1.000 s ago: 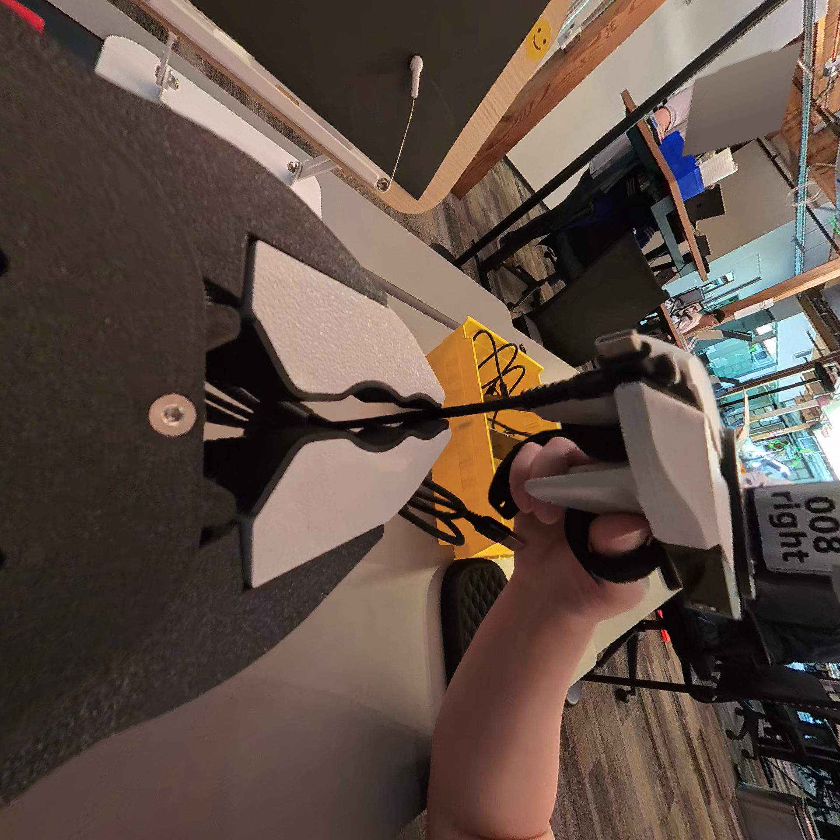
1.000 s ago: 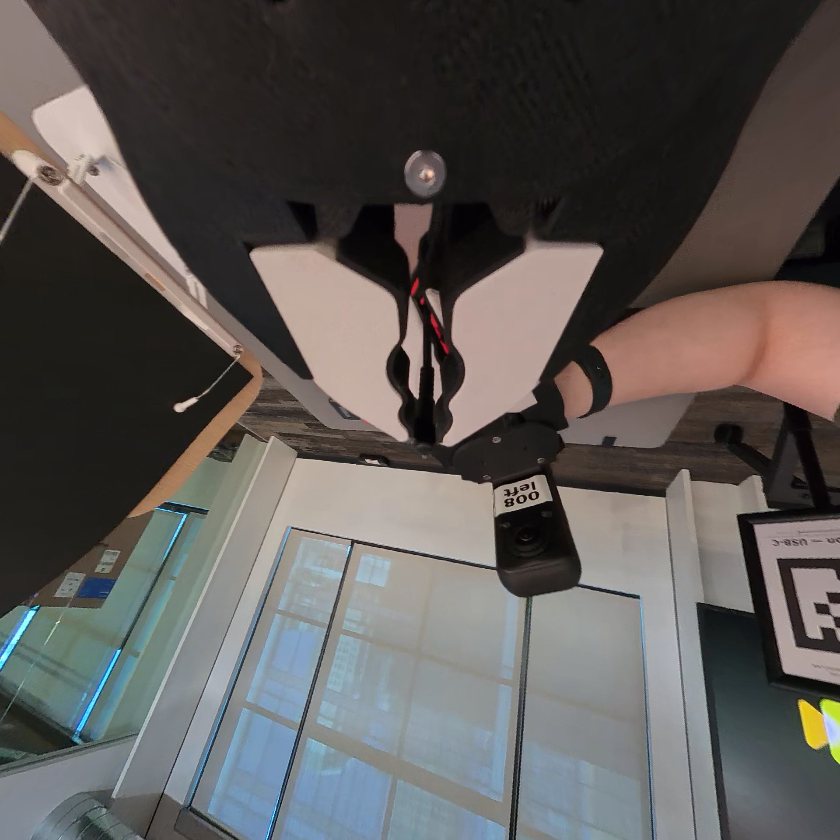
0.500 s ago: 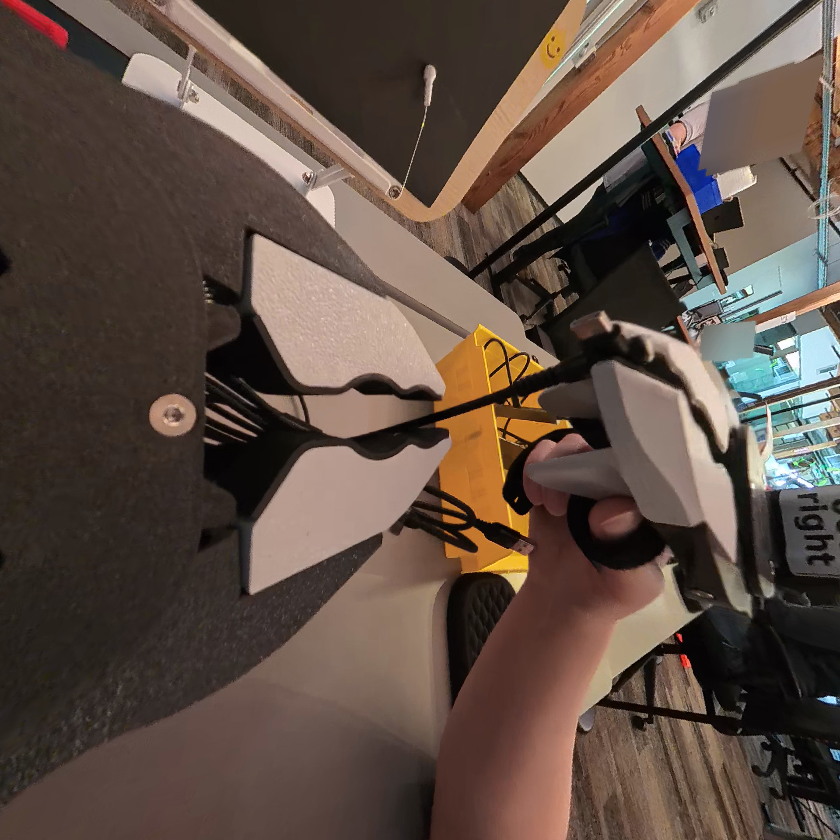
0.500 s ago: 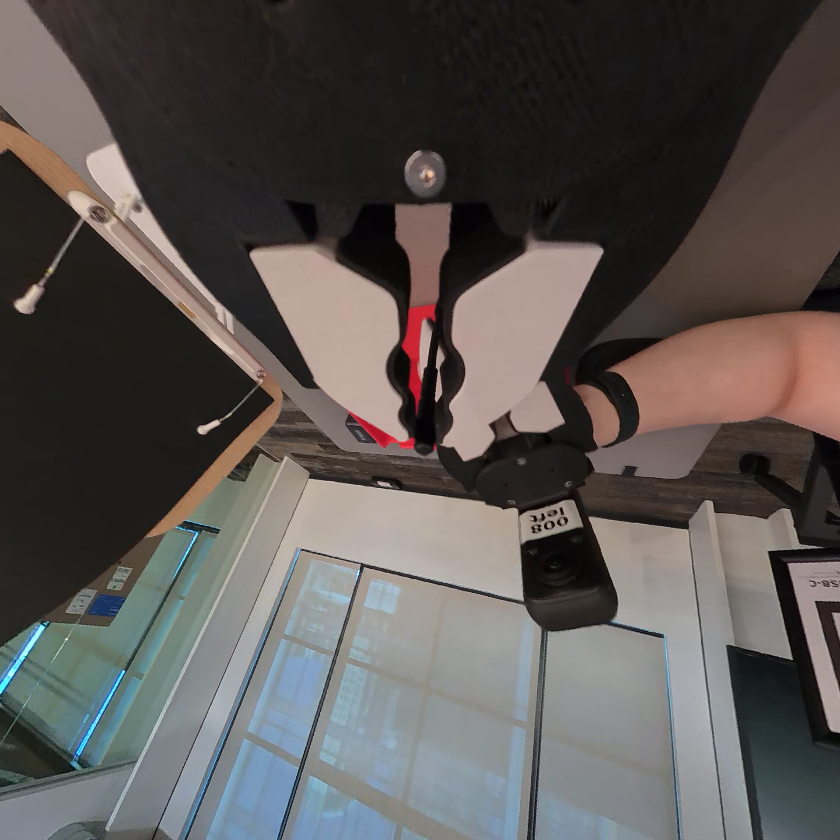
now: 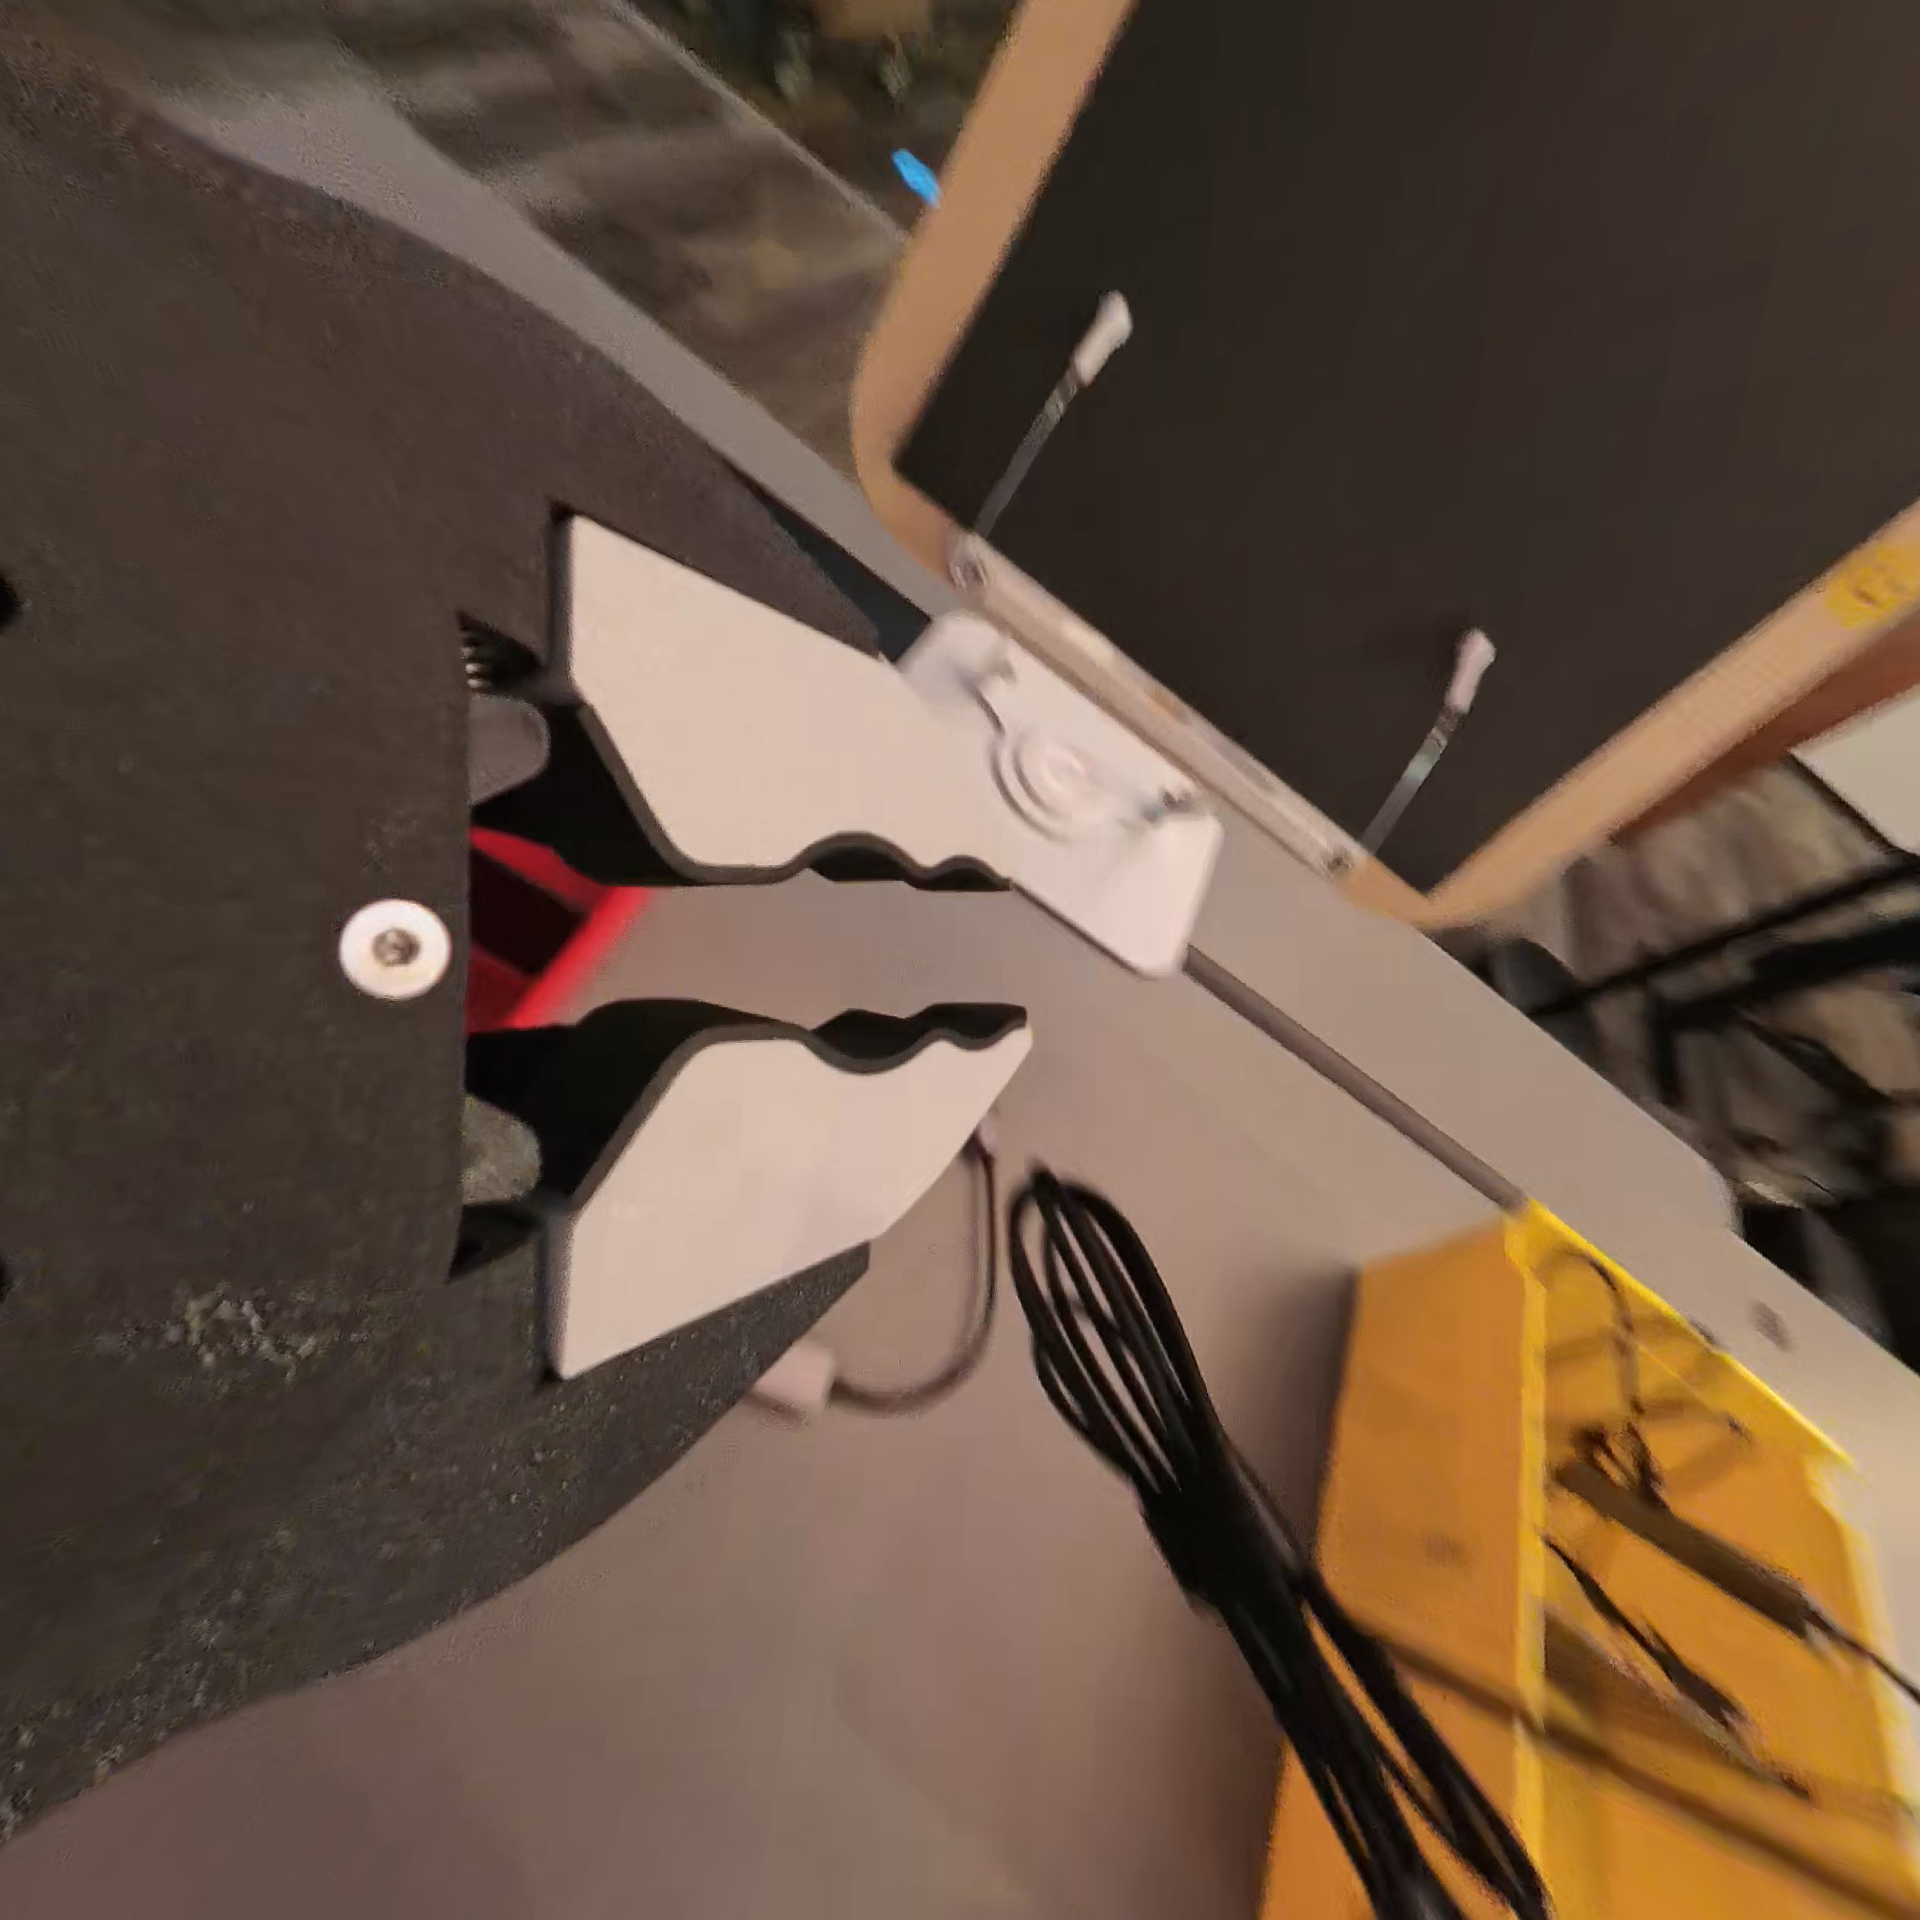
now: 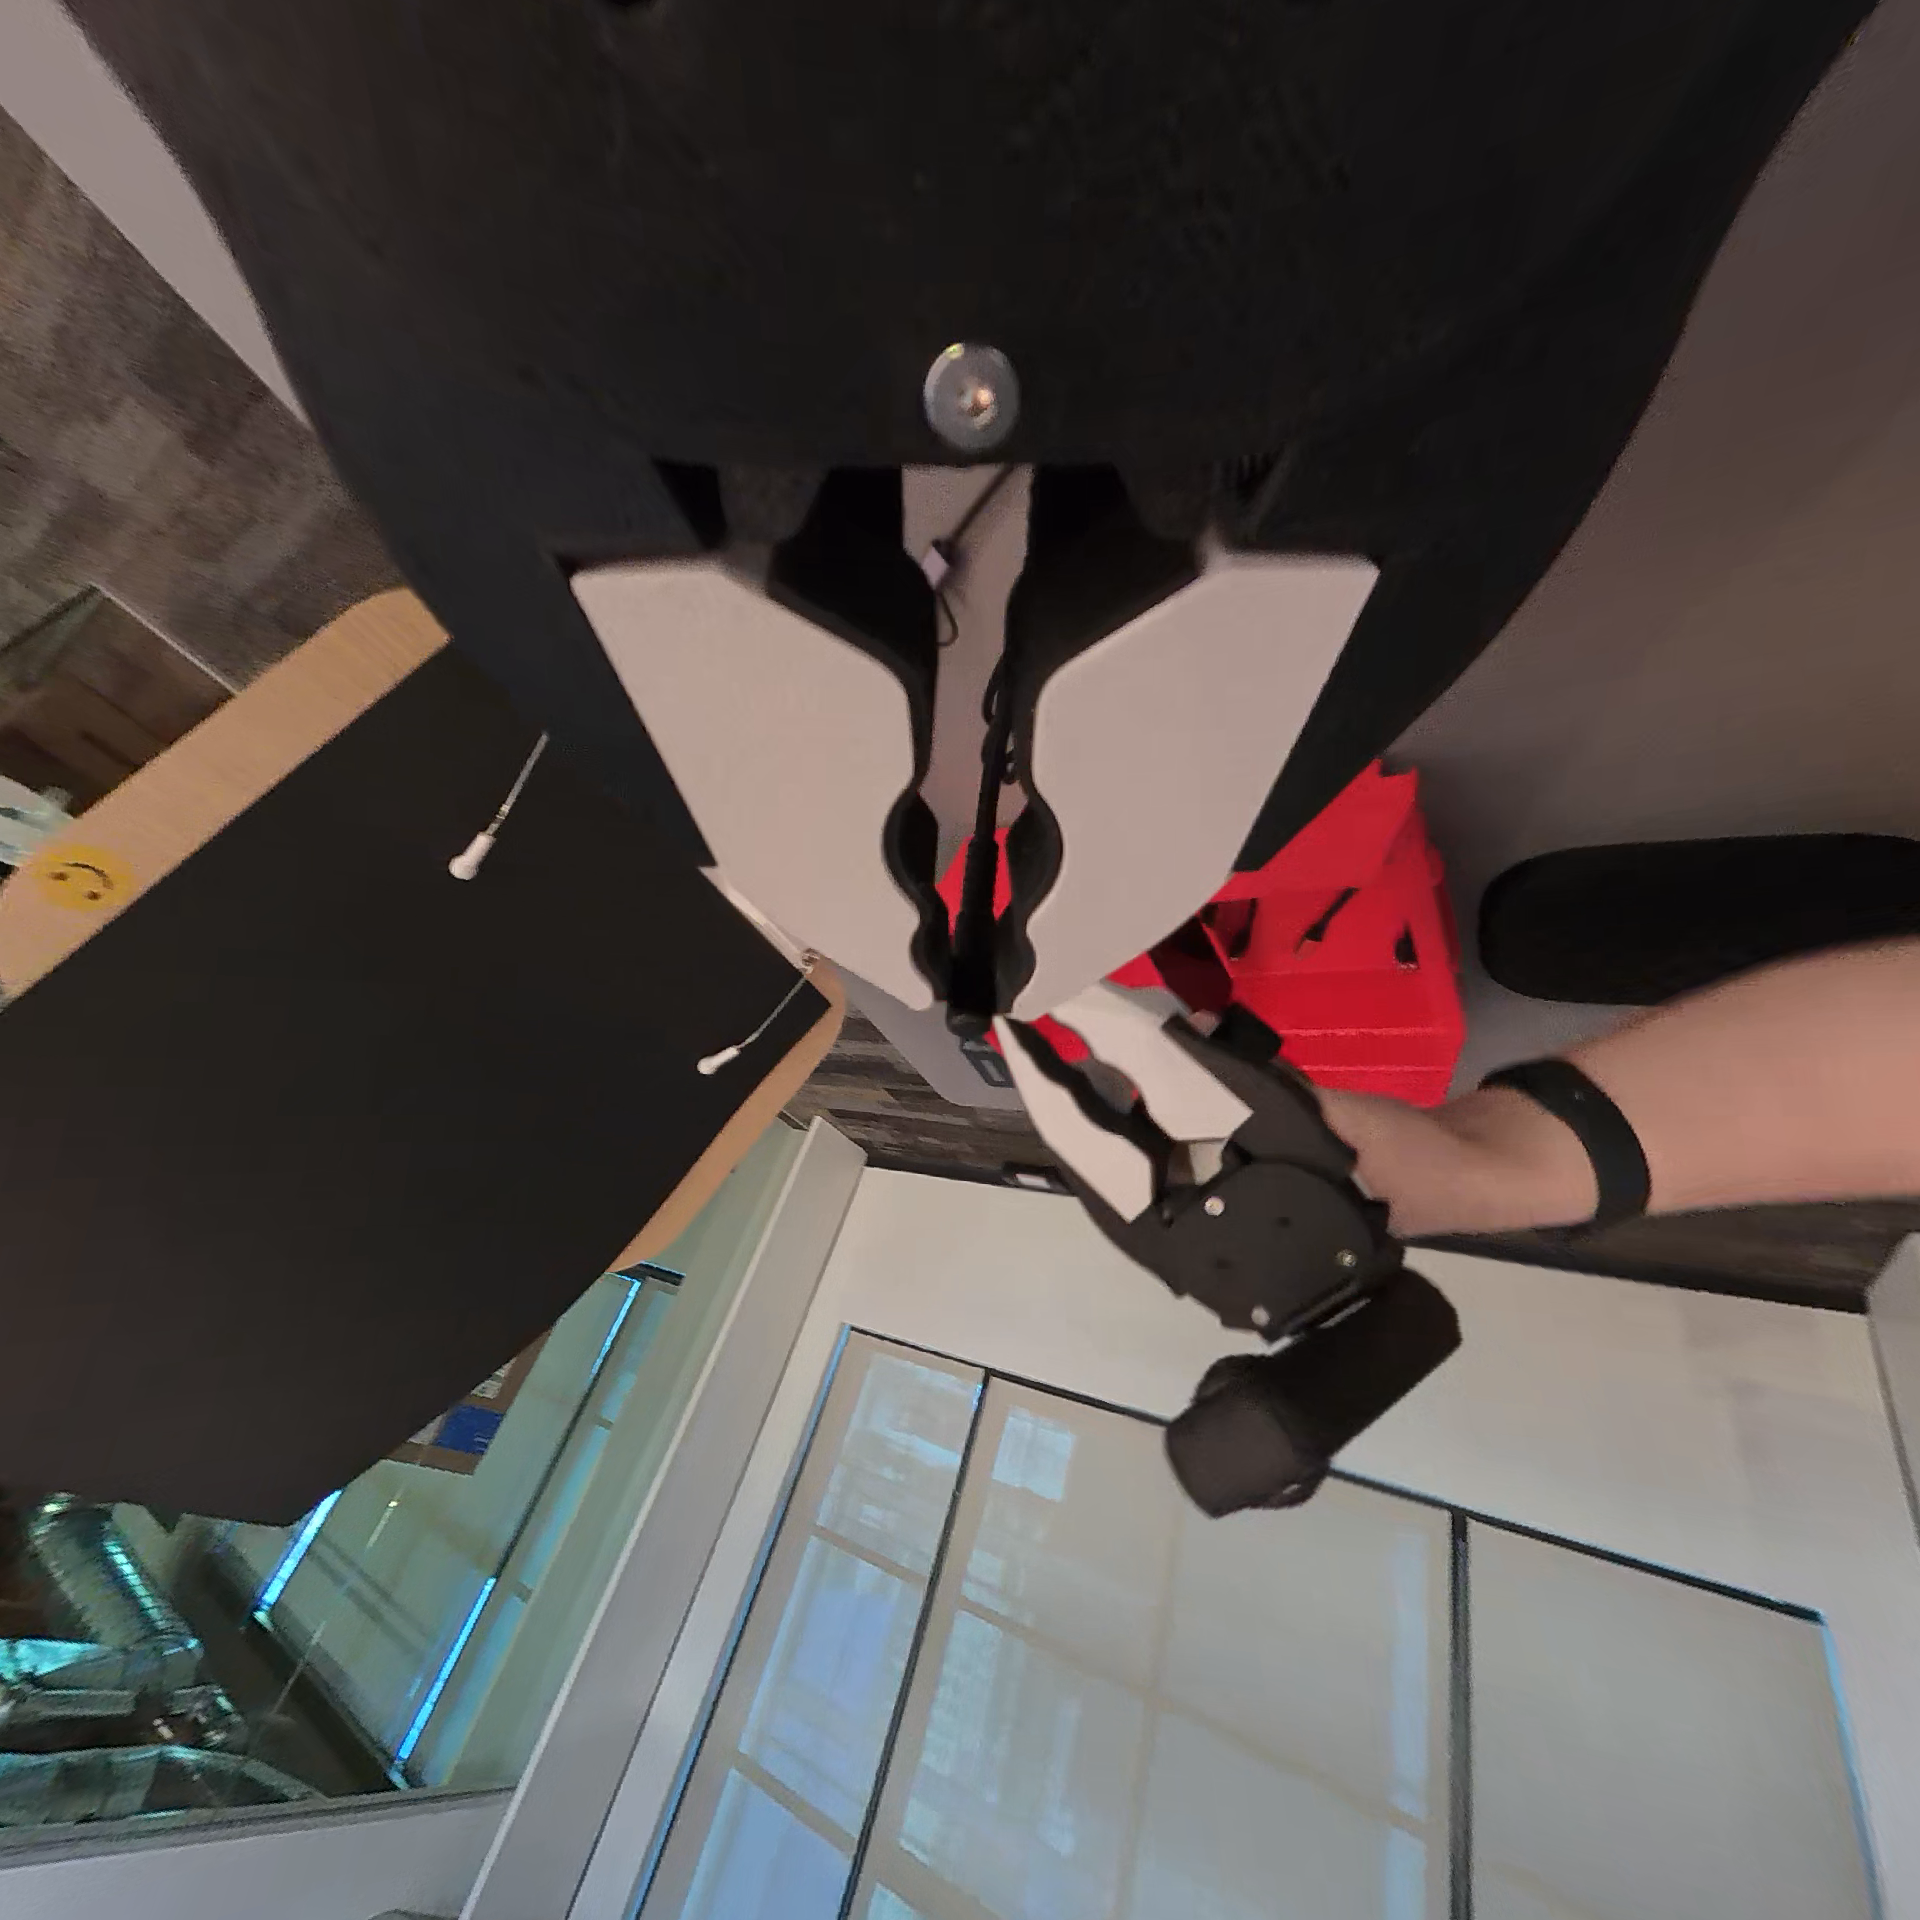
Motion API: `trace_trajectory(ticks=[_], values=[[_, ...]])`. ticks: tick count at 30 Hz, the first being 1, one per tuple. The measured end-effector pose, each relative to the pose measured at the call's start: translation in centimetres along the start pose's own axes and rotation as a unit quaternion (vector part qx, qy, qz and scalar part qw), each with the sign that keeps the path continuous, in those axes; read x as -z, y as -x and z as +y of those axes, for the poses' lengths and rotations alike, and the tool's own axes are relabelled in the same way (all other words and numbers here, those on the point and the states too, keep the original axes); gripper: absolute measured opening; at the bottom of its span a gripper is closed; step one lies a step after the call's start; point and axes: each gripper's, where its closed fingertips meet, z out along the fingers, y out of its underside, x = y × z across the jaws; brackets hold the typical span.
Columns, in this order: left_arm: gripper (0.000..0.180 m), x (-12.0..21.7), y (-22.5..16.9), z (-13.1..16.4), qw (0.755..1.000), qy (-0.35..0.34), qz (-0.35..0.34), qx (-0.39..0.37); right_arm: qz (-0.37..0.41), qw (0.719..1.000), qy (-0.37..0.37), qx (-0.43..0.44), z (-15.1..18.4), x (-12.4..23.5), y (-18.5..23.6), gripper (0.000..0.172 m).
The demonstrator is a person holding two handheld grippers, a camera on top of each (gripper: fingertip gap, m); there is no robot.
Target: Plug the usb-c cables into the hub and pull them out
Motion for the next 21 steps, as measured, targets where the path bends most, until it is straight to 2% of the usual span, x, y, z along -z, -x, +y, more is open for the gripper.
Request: trace_trajectory(ticks=[3, 5, 8, 13, 14, 18, 21], values=[[0.02, -0.1, 4.7, 1.1, 0.984, 0.117, -0.095, -0.091, 0.017, 1.0, 0.008, 0.022, -0.4, 0.5, -0.2, 0.008], [0.02, 0.6, 7.6, 1.5, 0.951, 0.197, -0.155, -0.182, 0.025, 0.999, 0.015, 0.04, -0.6, 0.6, 0.0, 0.008], [0.02, 2.5, 10.9, 1.1, 0.883, 0.281, -0.23, -0.297, 0.035, 0.996, 0.032, 0.072, -0.6, 0.2, 0.5, 0.008], [0.02, 5.2, 12.6, -1.6, 0.755, 0.334, -0.31, -0.472, 0.035, 0.992, 0.052, 0.109, -0.5, -0.6, 1.5, 0.008], [0.019, 5.5, 12.5, -2.1, 0.736, 0.335, -0.317, -0.496, 0.035, 0.991, 0.054, 0.114, -0.5, -0.7, 1.6, 0.008], [0.019, 6.4, 11.4, -3.6, 0.696, 0.331, -0.338, -0.54, 0.04, 0.987, 0.064, 0.142, -0.8, -0.7, 2.2, 0.009], [0.017, 6.6, 10.8, -4.2, 0.688, 0.323, -0.343, -0.552, 0.045, 0.984, 0.065, 0.158, -1.3, -0.4, 2.6, 0.009]])
